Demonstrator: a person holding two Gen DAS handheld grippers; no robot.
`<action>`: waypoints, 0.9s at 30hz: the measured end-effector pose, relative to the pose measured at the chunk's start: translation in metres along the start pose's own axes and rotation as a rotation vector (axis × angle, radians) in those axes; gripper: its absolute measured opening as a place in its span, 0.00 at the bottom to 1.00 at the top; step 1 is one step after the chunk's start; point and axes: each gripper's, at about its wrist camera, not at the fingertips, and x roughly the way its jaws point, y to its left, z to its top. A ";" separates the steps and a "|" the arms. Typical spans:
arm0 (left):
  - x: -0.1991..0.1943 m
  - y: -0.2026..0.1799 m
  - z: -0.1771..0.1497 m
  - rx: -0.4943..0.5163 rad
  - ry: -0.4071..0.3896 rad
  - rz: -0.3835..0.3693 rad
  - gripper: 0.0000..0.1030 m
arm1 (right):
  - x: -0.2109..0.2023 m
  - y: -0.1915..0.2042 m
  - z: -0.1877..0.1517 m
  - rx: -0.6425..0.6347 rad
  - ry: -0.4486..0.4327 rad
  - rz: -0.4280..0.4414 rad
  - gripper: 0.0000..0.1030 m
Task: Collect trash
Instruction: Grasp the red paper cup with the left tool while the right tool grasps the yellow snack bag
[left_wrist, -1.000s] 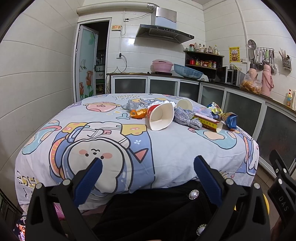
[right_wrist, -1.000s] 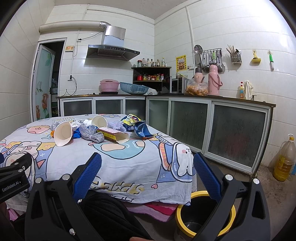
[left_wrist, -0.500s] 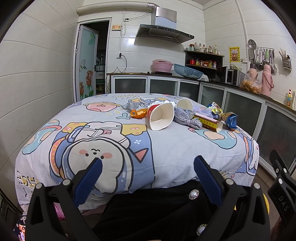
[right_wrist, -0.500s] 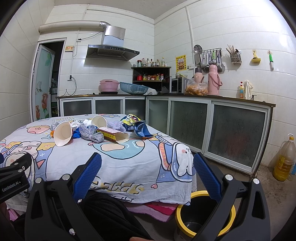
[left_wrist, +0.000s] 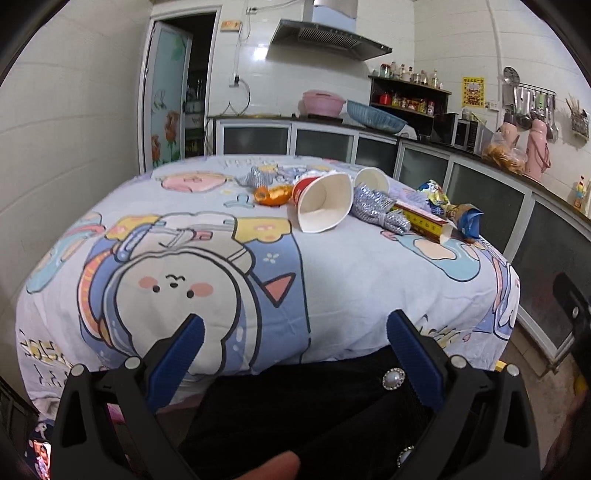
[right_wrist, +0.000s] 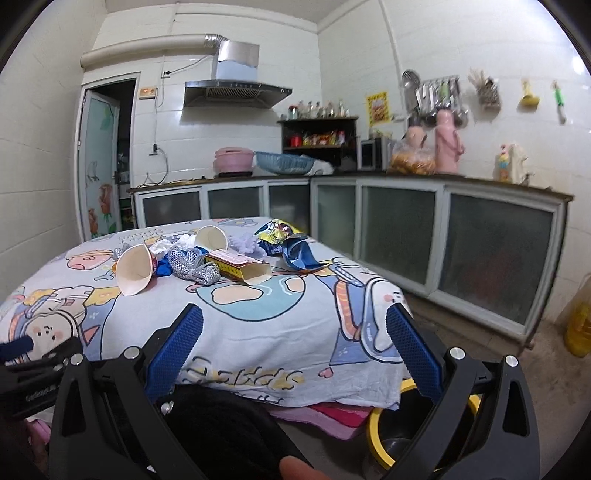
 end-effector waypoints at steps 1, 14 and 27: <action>0.005 0.003 0.002 -0.011 0.015 -0.017 0.93 | 0.011 -0.004 0.005 -0.010 0.041 0.036 0.92; 0.062 -0.002 0.057 0.142 0.064 -0.003 0.93 | 0.124 -0.050 0.055 0.045 0.227 0.277 0.92; 0.139 -0.001 0.119 0.118 0.164 -0.001 0.93 | 0.231 -0.039 0.086 -0.067 0.344 0.265 0.92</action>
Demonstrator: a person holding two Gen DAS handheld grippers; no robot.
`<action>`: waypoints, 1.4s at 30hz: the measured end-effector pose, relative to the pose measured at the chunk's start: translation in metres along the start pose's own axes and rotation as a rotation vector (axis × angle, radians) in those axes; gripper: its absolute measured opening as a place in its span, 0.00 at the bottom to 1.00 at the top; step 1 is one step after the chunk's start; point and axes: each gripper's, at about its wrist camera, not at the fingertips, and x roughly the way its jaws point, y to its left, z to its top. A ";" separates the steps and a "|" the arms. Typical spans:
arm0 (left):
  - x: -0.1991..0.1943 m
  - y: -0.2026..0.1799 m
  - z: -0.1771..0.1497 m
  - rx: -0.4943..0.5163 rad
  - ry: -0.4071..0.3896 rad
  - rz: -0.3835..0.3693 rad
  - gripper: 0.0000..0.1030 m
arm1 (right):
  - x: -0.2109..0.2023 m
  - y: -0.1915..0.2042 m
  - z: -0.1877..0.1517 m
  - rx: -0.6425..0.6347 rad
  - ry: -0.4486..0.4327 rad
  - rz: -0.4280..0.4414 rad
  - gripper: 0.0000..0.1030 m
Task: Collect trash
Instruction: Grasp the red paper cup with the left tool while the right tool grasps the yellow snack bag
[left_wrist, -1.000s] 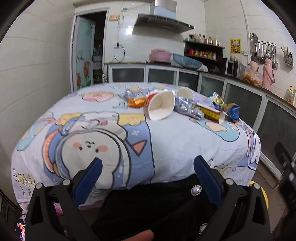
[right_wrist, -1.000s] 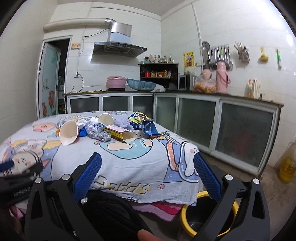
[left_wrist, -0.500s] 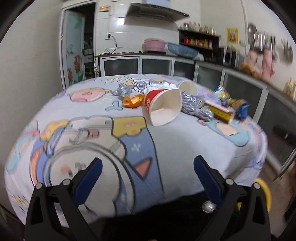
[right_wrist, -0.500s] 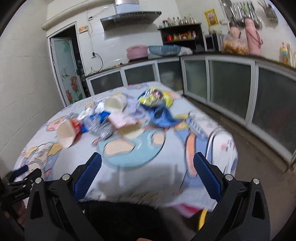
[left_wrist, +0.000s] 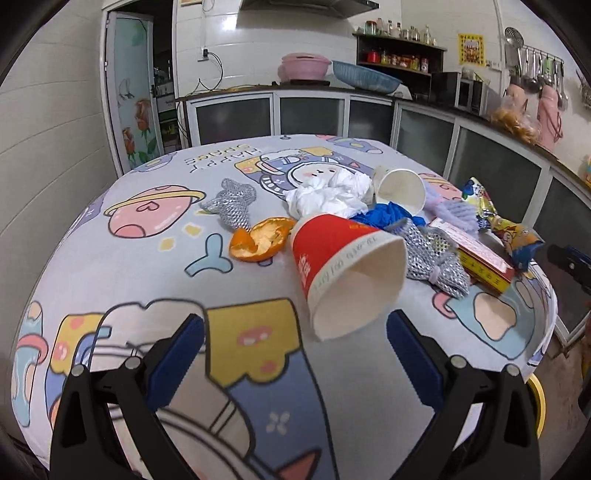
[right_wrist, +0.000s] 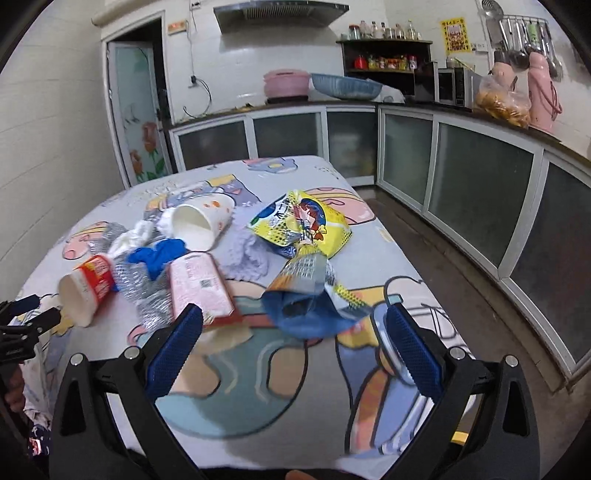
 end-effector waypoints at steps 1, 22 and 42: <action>0.001 -0.001 0.002 -0.002 0.001 -0.004 0.93 | 0.007 0.001 0.002 0.001 0.009 -0.009 0.92; 0.064 0.010 0.033 -0.110 0.089 -0.068 0.81 | 0.077 -0.014 0.016 0.083 0.136 0.016 0.71; 0.030 0.017 0.037 -0.149 0.003 -0.183 0.03 | 0.023 -0.017 0.015 0.093 0.036 -0.032 0.32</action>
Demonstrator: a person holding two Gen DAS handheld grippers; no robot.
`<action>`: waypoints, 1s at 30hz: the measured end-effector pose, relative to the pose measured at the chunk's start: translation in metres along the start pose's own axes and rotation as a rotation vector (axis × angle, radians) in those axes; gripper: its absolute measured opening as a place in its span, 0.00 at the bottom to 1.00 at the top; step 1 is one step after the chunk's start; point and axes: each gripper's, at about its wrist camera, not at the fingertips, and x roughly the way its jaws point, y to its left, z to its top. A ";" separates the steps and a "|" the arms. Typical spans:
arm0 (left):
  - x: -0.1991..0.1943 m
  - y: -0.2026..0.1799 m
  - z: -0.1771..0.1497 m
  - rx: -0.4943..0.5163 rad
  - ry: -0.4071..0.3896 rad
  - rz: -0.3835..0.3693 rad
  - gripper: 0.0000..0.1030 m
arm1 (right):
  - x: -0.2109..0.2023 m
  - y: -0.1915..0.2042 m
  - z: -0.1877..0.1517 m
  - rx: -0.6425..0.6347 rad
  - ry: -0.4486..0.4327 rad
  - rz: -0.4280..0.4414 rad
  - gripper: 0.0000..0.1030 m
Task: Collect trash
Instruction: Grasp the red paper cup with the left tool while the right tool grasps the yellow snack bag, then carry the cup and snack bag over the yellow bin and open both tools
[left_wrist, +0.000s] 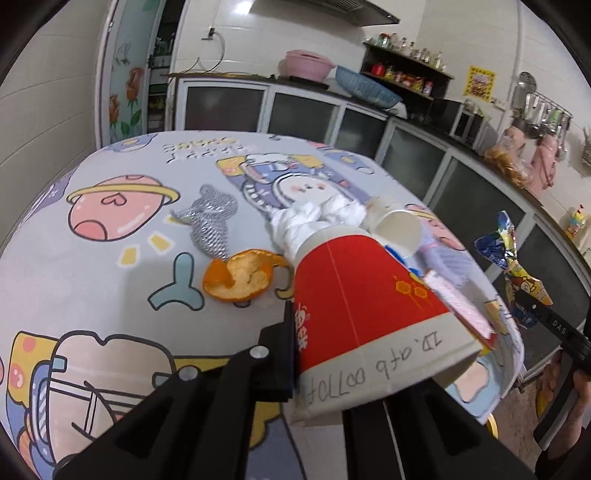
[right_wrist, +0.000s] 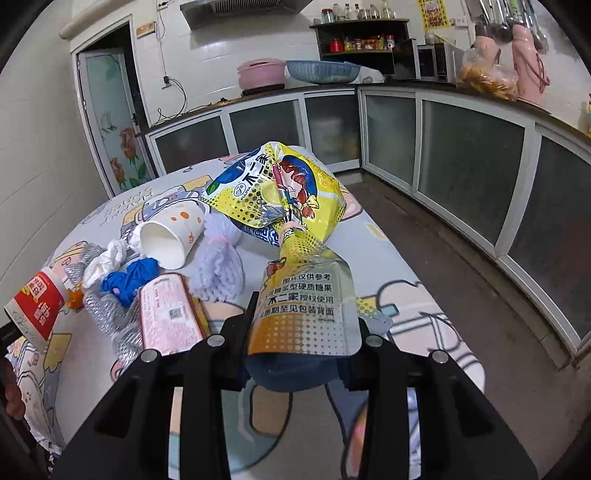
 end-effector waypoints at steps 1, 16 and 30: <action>-0.004 -0.004 -0.001 0.011 -0.003 -0.014 0.03 | -0.005 -0.002 -0.002 0.002 -0.002 -0.002 0.32; -0.010 -0.173 -0.073 0.335 0.073 -0.352 0.03 | -0.114 -0.091 -0.089 0.109 0.017 -0.169 0.32; 0.059 -0.338 -0.166 0.520 0.347 -0.564 0.03 | -0.149 -0.194 -0.207 0.312 0.184 -0.328 0.33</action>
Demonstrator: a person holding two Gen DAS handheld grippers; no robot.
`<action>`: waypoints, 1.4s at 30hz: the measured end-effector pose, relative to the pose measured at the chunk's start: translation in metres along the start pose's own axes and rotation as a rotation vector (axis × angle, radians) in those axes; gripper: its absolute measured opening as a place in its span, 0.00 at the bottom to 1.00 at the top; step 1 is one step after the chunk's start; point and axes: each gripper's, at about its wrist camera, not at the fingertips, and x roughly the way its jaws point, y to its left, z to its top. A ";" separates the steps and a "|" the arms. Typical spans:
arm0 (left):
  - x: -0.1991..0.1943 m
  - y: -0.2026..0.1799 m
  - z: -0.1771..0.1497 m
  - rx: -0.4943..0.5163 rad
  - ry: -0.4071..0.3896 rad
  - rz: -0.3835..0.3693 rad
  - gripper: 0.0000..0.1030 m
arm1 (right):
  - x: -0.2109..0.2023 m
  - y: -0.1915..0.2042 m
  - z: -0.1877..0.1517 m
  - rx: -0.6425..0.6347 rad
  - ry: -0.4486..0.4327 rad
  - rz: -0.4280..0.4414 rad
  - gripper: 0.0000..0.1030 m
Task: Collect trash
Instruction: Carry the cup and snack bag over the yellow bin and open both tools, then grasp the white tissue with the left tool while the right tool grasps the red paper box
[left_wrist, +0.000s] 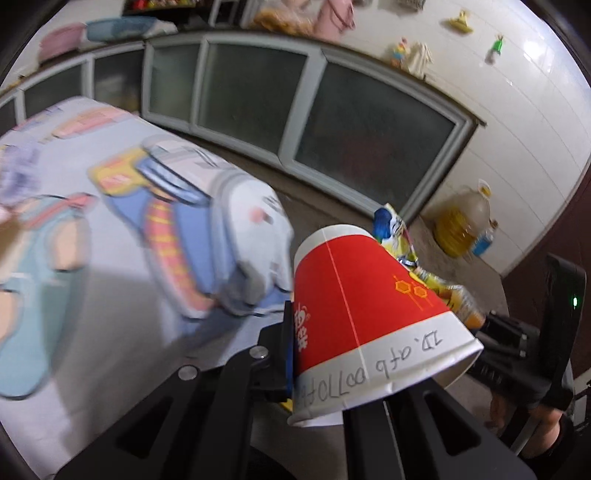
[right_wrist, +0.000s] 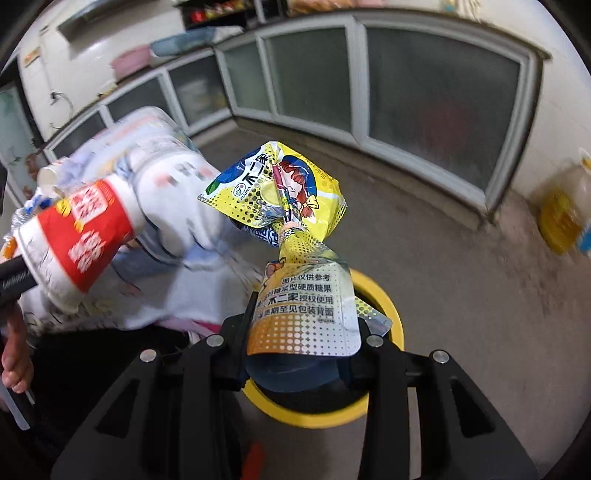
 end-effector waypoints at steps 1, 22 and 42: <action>0.012 -0.006 0.000 0.009 0.020 -0.003 0.03 | 0.006 -0.006 -0.004 0.006 0.021 -0.013 0.33; 0.040 -0.026 0.013 -0.010 -0.012 0.001 0.85 | 0.047 -0.048 -0.021 0.113 0.171 -0.118 0.70; -0.179 0.109 -0.037 -0.186 -0.325 0.364 0.92 | -0.032 0.073 0.043 -0.153 -0.204 0.114 0.70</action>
